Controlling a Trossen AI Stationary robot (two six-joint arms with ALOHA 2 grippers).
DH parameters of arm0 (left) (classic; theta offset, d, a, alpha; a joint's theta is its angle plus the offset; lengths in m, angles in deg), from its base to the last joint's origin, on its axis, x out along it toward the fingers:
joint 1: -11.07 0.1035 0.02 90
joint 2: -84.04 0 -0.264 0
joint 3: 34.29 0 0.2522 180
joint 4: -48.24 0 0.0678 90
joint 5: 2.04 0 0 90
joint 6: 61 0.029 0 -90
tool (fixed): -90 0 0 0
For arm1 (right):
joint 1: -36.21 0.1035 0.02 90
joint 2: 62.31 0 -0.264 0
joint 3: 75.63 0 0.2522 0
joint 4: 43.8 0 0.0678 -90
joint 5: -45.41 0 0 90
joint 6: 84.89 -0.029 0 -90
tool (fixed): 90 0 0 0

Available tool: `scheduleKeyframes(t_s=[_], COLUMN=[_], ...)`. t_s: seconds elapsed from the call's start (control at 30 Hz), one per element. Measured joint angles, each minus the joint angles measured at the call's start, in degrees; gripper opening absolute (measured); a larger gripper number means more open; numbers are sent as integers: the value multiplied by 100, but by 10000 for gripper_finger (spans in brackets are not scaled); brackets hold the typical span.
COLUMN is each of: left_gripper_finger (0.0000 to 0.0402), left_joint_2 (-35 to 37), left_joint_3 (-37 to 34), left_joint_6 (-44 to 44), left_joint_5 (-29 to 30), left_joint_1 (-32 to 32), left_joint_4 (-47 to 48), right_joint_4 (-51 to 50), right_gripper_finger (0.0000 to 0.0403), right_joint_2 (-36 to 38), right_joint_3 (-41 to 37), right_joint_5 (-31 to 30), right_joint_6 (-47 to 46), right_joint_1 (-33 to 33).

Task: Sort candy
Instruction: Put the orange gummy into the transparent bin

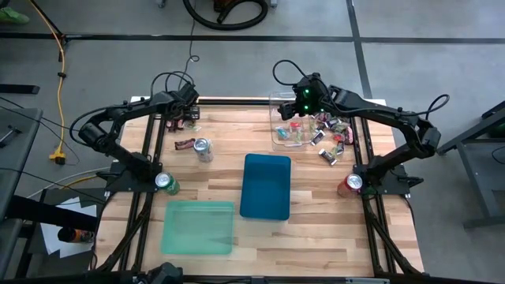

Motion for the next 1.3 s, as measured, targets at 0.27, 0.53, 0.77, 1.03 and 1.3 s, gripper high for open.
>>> scheduleKeyframes(t_s=[0.27,0.53,0.77,1.03,1.3], left_gripper_finger=[30,35,77,152,179], left_joint_2=[0,81,321,321,276], left_joint_3=[0,0,0,0,103], left_joint_6=[-8,214,205,233,-45], left_joint_5=[32,-230,-383,-392,-207], left_joint_1=[0,2,22,26,35], left_joint_4=[-32,48,84,-21,141], right_joint_4=[0,-83,-83,-83,-83], right_gripper_finger=[261,261,261,261,261], right_joint_2=[-1,-1,-1,-1,-1], right_joint_3=[-2,-4,-4,-5,-7], right_joint_5=[-18,-20,-20,-22,-27], right_joint_6=[-59,-60,-61,-48,218], right_joint_1=[2,52,52,55,49])
